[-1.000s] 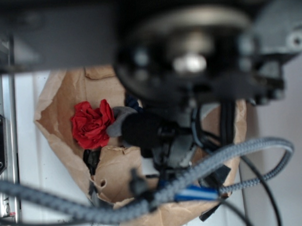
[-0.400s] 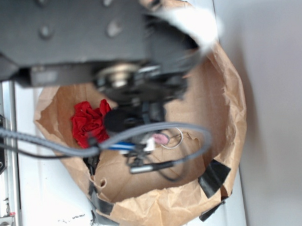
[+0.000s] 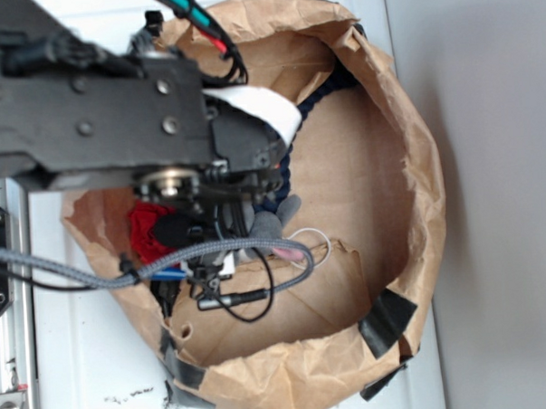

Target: Grab the red paper.

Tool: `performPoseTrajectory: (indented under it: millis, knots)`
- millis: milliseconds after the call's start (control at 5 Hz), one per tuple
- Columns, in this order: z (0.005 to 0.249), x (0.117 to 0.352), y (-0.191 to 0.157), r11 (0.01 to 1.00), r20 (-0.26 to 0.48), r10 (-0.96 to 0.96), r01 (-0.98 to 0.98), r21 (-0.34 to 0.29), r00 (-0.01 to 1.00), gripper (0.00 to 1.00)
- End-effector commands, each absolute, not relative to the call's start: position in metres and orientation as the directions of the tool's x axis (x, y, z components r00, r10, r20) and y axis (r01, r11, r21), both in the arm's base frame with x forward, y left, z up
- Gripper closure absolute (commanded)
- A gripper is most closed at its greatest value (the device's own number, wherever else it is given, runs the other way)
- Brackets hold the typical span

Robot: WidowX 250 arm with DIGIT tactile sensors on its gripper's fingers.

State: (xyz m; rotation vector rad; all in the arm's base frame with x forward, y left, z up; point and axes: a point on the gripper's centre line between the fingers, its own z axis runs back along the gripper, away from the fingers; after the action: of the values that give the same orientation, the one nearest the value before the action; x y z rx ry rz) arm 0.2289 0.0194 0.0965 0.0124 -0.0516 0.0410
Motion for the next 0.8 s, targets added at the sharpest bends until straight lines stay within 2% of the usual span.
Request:
performPoseTrajectory:
  millis: [0,400,600]
  knots:
    - [0.098,0.231,0.023,0.999,0.0,-0.037,0.037,-0.031,0.999,0.0]
    - [0.098,0.231,0.023,0.999,0.0,-0.037,0.037,-0.031,0.999,0.0]
    - [0.07,0.226,0.028,0.997,-0.026,-0.082,0.082,-0.012,0.996,0.0]
